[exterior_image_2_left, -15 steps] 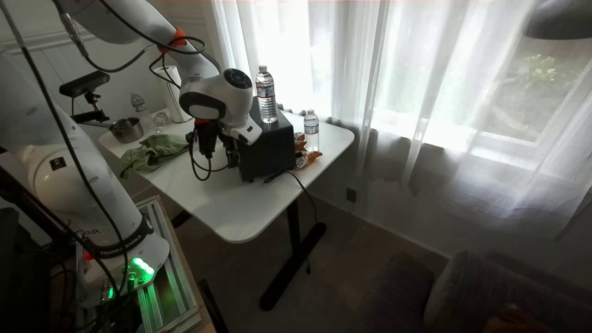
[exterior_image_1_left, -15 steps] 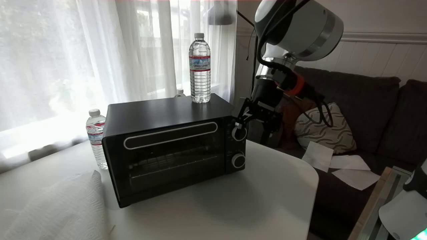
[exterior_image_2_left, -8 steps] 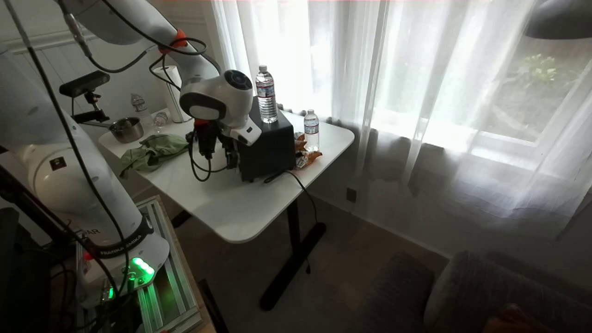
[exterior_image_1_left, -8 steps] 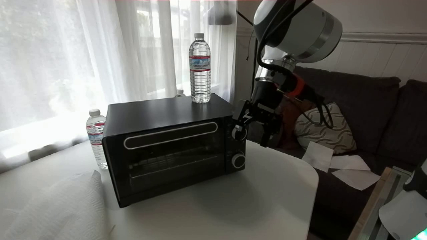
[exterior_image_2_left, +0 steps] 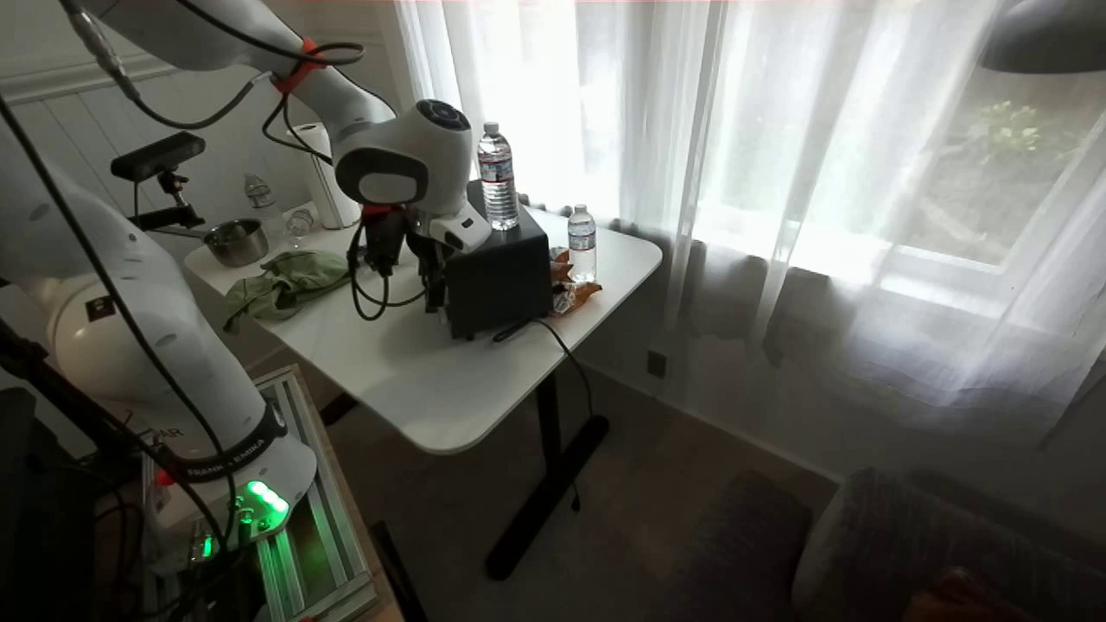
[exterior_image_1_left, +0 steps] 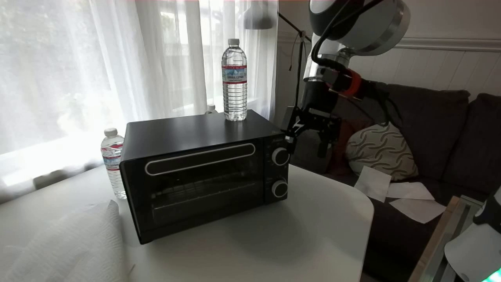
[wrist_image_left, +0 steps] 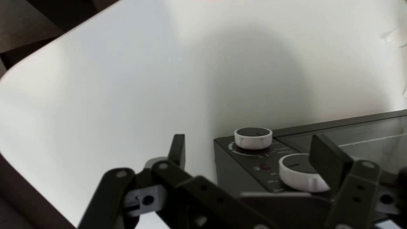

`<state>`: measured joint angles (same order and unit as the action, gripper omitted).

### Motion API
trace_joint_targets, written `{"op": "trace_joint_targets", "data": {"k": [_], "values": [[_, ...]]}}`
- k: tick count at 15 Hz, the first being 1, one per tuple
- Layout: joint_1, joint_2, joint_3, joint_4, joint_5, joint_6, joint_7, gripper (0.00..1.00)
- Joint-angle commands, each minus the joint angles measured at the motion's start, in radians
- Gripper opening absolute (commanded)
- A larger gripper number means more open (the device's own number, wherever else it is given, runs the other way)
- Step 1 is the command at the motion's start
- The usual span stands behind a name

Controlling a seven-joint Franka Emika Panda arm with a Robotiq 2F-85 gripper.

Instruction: Turn the top dial on the black oven to the left

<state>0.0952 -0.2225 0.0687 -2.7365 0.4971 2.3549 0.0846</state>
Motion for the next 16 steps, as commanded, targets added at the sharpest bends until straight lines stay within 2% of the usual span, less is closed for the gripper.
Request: {"op": "trace_joint_targets", "data": {"k": [1, 16], "values": [[-0.028, -0.043, -0.012, 0.002, -0.08, -0.029, 0.053, 1.0], [-0.006, 0.007, -0.031, 0.013, 0.001, 0.021, -0.012, 1.0]]}}
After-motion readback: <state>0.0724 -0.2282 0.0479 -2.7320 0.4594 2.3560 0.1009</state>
